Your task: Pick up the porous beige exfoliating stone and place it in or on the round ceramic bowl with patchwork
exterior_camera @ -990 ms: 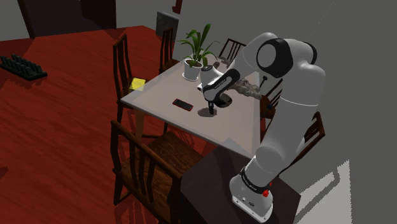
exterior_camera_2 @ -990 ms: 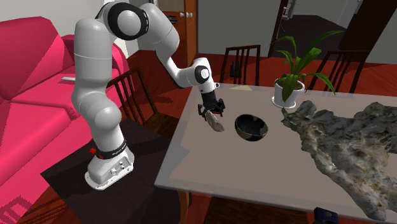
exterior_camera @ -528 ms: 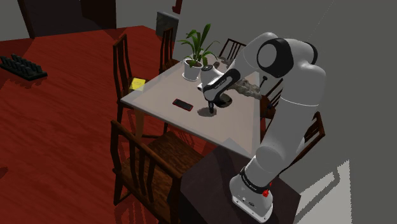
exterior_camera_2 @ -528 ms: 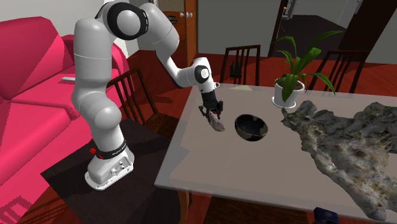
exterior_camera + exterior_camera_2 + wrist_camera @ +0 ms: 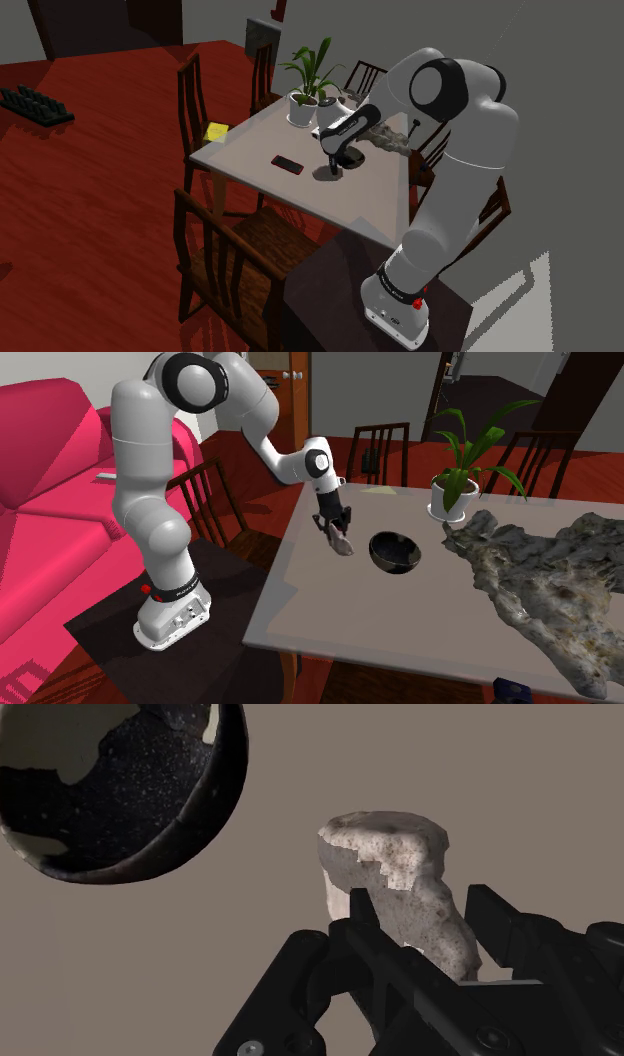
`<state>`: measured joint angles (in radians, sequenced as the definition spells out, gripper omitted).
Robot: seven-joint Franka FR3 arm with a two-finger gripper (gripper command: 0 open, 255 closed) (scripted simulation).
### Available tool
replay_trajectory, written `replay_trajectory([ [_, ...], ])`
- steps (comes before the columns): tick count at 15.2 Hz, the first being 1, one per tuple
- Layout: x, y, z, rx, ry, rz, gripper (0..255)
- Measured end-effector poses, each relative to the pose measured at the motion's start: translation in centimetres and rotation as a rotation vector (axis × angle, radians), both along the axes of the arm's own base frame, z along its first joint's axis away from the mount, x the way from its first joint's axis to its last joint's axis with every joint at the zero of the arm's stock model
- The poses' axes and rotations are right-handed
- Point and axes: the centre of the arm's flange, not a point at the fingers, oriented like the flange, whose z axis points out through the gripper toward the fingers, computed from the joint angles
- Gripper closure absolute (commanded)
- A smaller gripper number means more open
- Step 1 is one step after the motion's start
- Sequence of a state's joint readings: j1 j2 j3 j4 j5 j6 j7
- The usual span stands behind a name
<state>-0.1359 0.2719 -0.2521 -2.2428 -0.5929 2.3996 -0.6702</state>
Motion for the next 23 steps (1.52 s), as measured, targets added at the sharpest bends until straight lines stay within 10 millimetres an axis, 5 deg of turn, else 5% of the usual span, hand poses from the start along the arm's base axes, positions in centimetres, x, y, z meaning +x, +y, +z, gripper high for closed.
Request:
replay_trajectory([
  [23, 0.0, 0.1, 12.2, 0.0, 0.0, 0.0, 255],
])
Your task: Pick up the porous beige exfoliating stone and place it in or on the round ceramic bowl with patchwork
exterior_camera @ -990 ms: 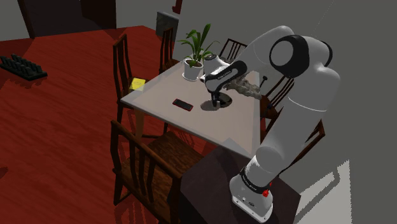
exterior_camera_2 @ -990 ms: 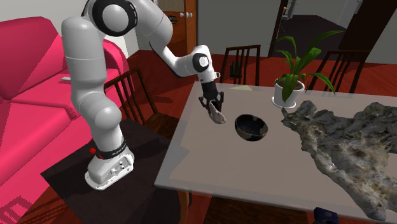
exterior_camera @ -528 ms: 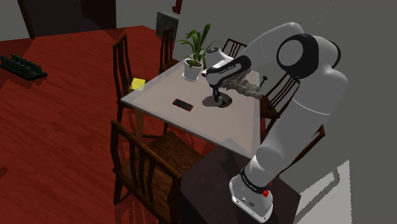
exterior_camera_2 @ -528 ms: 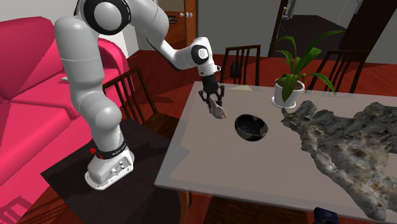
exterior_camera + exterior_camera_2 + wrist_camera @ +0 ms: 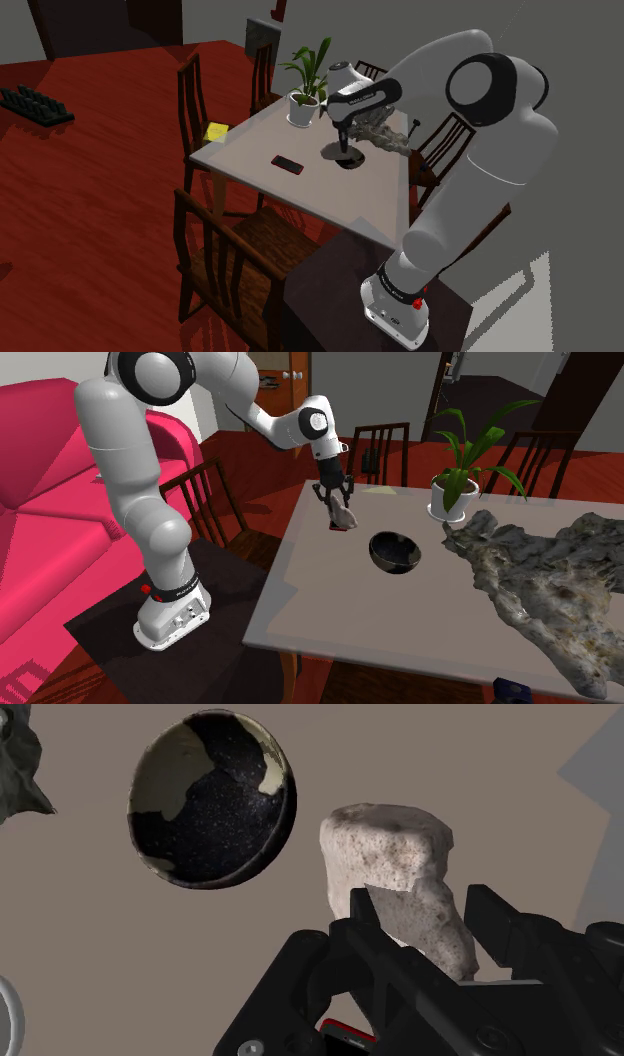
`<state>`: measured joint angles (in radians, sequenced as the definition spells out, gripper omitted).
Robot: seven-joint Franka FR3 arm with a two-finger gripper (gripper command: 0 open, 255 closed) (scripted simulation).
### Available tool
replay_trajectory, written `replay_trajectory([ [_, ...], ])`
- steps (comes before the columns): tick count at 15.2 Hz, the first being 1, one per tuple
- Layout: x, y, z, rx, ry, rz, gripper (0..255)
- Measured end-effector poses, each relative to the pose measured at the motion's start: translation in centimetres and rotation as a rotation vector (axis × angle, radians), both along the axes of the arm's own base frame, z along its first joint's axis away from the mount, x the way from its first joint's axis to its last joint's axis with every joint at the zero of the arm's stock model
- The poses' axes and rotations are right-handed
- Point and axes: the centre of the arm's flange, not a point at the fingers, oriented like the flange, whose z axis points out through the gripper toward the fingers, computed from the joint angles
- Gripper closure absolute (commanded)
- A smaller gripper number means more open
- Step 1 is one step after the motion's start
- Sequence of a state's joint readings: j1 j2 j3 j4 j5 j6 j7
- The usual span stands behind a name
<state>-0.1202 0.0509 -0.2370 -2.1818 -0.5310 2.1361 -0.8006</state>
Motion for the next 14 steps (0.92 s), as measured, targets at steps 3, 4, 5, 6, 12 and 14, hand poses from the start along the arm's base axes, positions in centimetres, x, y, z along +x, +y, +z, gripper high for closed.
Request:
replay_trajectory([
  [3, -0.2, 0.0, 1.6, 0.0, 0.0, 0.0, 255],
  [4, -0.1, 0.1, 2.2, 0.0, 0.0, 0.0, 255],
  [5, 0.0, 0.0, 2.4, 0.0, 0.0, 0.0, 255],
  [6, 0.2, -0.6, 2.7, 0.0, 0.0, 0.0, 255],
  [12, 1.1, -7.9, 3.4, 0.0, 0.0, -0.002, 255],
  [14, 1.7, -10.3, 3.7, 0.001, 0.0, -0.002, 255],
])
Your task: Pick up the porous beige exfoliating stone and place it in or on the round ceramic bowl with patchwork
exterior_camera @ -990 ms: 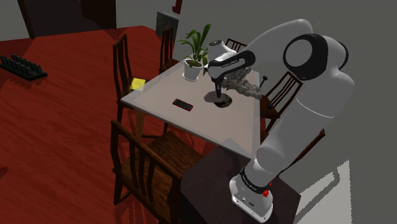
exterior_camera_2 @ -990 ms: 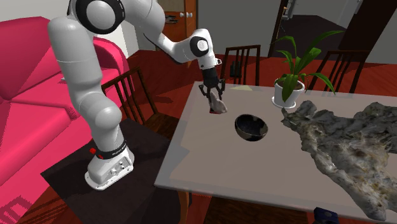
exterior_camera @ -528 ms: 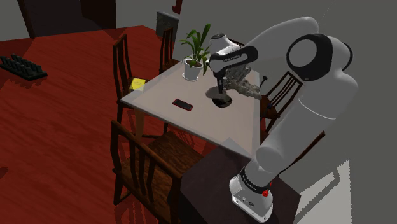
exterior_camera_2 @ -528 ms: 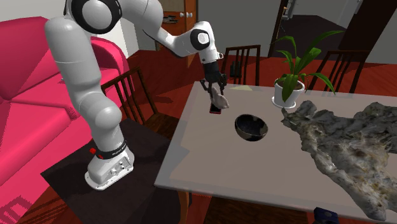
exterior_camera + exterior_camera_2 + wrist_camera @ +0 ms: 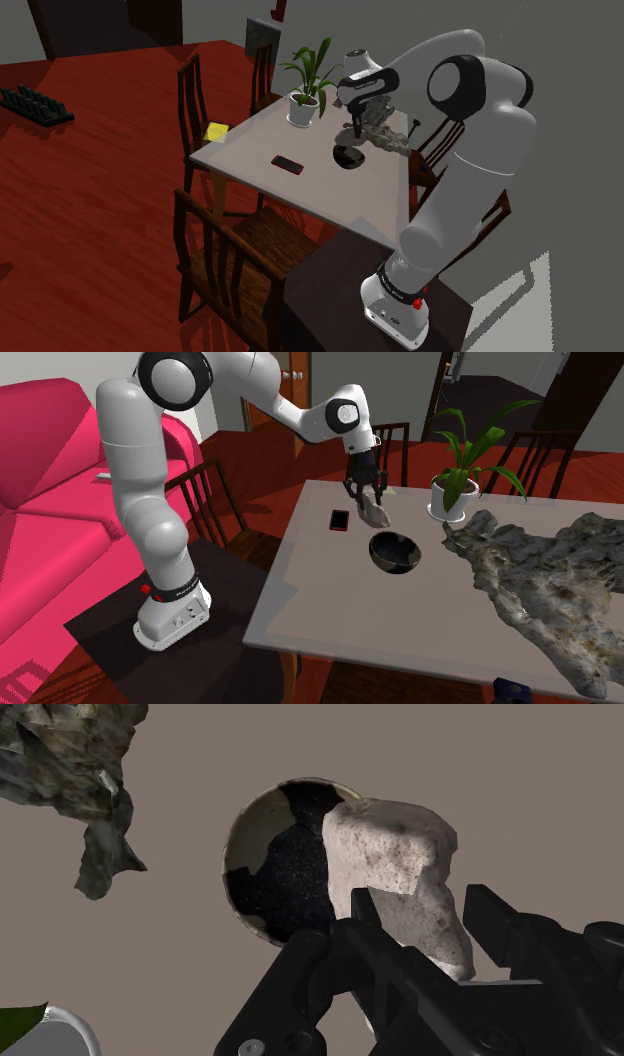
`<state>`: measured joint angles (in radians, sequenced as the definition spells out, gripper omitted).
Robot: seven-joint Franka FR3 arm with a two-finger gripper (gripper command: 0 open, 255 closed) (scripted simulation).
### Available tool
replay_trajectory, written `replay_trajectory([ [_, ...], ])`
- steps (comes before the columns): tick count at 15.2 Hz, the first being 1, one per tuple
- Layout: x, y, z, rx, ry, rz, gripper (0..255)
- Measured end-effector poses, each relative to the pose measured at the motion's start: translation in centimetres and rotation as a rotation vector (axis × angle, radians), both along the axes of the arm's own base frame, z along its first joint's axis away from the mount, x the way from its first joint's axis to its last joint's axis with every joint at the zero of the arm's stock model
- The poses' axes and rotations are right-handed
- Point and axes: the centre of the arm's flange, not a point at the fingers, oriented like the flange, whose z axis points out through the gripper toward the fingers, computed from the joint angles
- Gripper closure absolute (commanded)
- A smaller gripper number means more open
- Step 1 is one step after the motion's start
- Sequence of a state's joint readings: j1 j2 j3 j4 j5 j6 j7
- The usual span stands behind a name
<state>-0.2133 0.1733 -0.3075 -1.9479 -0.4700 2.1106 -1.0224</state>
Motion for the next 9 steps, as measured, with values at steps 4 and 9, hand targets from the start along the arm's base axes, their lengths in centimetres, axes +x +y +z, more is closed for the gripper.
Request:
replay_trajectory([
  [4, 0.6, -4.9, 0.7, 0.0, 0.0, 0.0, 255],
  [9, 1.3, -9.7, 0.1, 0.0, 0.001, 0.0, 255],
])
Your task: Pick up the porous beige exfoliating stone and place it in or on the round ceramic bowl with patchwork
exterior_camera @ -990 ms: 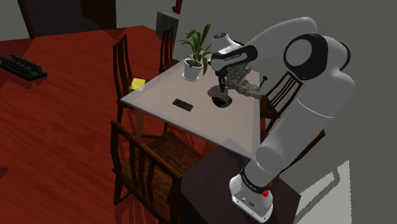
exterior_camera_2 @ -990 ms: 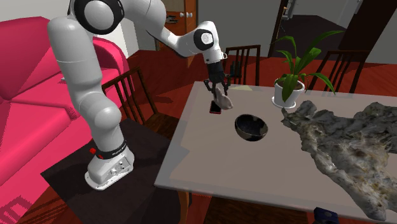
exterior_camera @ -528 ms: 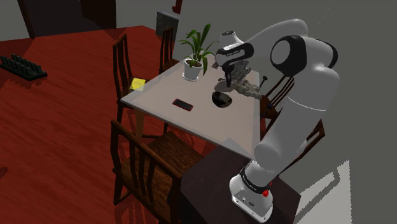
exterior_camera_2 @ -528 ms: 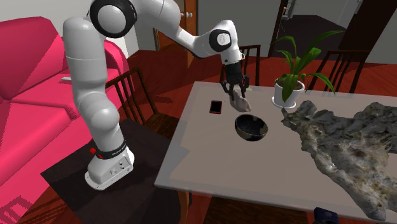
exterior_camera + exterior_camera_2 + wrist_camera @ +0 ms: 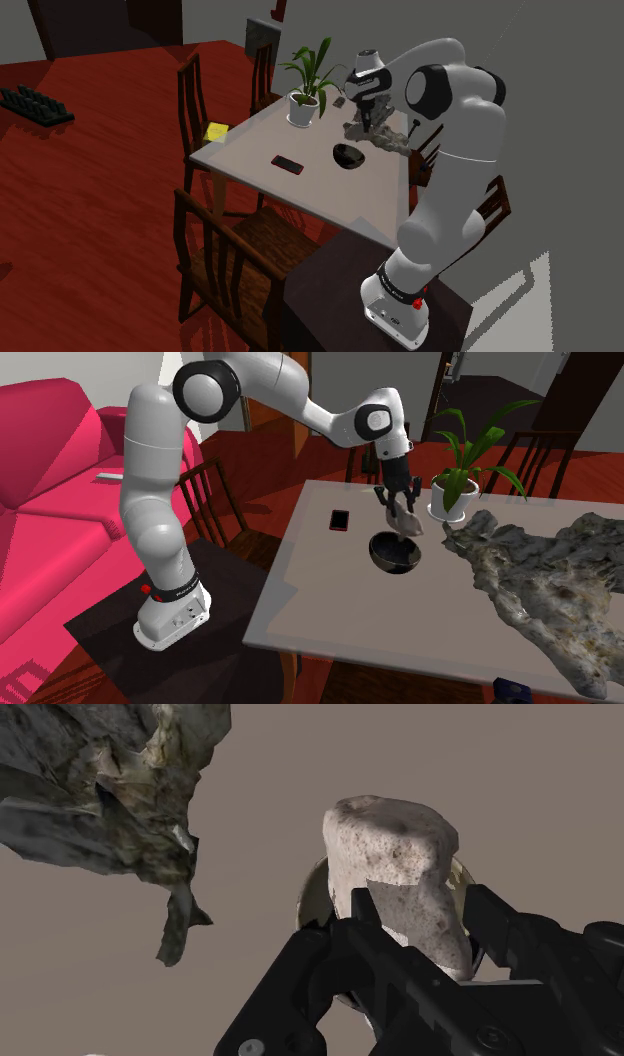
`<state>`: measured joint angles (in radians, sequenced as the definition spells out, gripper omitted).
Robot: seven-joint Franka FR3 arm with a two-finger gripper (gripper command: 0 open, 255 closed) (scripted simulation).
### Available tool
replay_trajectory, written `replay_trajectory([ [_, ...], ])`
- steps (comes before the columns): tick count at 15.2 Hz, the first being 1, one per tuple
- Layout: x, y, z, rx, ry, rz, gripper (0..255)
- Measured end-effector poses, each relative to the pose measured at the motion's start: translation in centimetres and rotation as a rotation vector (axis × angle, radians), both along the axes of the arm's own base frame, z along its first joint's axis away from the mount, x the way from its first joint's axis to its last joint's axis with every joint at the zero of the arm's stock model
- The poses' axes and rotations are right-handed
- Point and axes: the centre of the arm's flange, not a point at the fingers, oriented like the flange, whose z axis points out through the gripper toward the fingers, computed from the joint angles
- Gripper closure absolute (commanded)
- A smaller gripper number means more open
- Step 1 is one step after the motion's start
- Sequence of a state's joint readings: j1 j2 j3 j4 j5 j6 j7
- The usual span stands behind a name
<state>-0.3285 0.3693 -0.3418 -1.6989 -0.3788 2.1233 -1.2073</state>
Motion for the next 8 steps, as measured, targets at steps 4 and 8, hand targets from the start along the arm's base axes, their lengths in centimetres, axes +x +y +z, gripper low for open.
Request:
replay_trajectory([
  [4, 0.0, -0.3, -2.0, 0.0, 0.0, 0.001, 255],
  [8, 0.0, -0.3, -4.1, 0.0, 0.0, 0.001, 255],
])
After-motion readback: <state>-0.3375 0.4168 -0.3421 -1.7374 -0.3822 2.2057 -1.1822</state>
